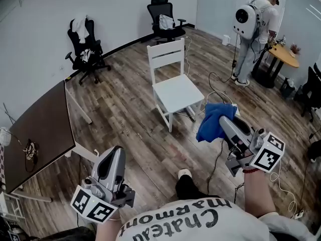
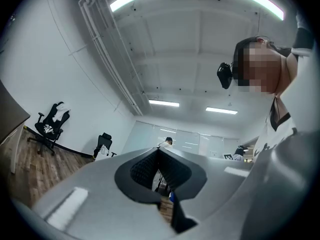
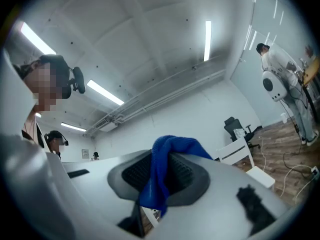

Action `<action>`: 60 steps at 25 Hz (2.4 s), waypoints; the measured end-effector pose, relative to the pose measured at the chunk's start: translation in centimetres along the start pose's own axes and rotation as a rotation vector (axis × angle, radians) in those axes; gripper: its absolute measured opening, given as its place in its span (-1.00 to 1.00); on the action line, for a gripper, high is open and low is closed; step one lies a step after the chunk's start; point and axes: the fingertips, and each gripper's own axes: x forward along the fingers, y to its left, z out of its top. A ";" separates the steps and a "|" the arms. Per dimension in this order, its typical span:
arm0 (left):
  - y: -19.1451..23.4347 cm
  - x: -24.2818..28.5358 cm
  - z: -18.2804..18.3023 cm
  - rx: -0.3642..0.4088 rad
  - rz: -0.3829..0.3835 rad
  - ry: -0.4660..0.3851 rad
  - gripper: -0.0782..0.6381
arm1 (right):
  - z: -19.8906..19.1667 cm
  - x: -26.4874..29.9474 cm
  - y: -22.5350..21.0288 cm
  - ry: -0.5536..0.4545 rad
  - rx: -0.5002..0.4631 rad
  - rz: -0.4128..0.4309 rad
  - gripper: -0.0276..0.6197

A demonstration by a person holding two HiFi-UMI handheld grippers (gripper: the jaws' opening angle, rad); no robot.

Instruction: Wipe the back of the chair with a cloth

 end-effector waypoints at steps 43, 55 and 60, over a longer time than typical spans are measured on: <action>21.8 34.2 -4.4 -0.024 0.021 0.053 -0.76 | 3.2 27.1 -30.8 0.017 -0.089 0.097 -0.65; 34.6 46.3 -4.4 -0.076 -0.098 0.114 -0.76 | 1.1 38.5 -41.0 0.092 -0.186 -0.024 -0.65; 40.7 50.3 -4.8 -0.012 -0.097 0.208 -0.76 | -0.1 44.2 -44.8 0.128 -0.207 -0.089 -0.65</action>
